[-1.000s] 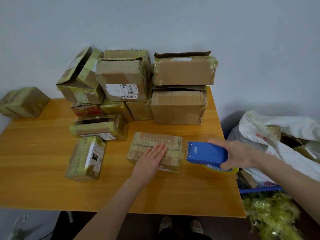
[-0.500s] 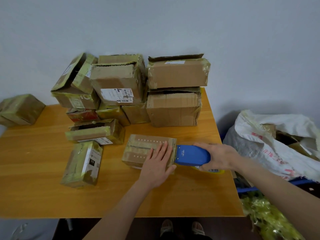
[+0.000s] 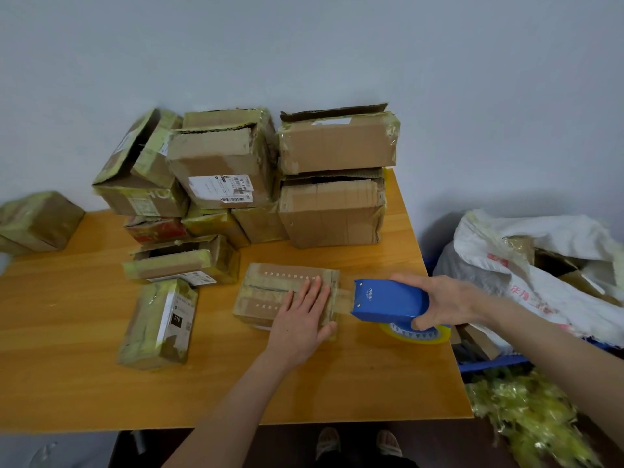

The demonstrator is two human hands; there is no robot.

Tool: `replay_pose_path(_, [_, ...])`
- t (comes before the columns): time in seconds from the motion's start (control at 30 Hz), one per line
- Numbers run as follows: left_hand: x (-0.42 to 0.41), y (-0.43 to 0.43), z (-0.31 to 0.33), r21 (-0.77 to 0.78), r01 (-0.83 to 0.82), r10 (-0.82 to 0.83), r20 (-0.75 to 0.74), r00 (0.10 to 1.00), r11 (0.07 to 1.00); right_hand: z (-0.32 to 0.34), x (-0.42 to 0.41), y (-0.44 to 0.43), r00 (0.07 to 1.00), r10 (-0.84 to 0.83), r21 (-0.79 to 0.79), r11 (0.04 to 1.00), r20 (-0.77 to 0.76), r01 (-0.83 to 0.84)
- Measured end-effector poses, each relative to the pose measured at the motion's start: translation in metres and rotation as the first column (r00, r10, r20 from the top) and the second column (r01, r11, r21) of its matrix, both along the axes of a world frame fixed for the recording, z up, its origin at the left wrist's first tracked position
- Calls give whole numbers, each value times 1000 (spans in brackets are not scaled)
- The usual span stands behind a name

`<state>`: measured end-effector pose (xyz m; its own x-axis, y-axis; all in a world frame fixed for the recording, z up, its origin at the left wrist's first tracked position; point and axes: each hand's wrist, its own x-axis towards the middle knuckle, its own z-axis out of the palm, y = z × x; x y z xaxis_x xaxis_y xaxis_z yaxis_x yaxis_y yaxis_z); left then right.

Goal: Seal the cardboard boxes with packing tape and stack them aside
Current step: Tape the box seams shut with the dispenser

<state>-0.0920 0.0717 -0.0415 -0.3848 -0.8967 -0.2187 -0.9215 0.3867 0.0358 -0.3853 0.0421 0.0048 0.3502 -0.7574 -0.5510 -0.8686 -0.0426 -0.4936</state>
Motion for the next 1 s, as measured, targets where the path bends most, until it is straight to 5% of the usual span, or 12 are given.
replay_pose_path(0.23, [3,-1,-1,9,0,0,-36,999,1000,6,42,-12,951,164,-42,983,-263,-181])
replay_pose_path(0.7, [22,-6,1,76,90,-82,-102,991,993,13,63,-16,977,34,25,999,-209,-29])
replay_pose_path(0.87, [5,-3,14,-14,-176,169,-222,960,984,27,60,-21,978,-96,-115,991,-188,75])
replay_pose_path(1.0, [-18,-2,10,-75,-361,350,-125,928,930,23,56,-18,952,-303,-141,945,-34,296])
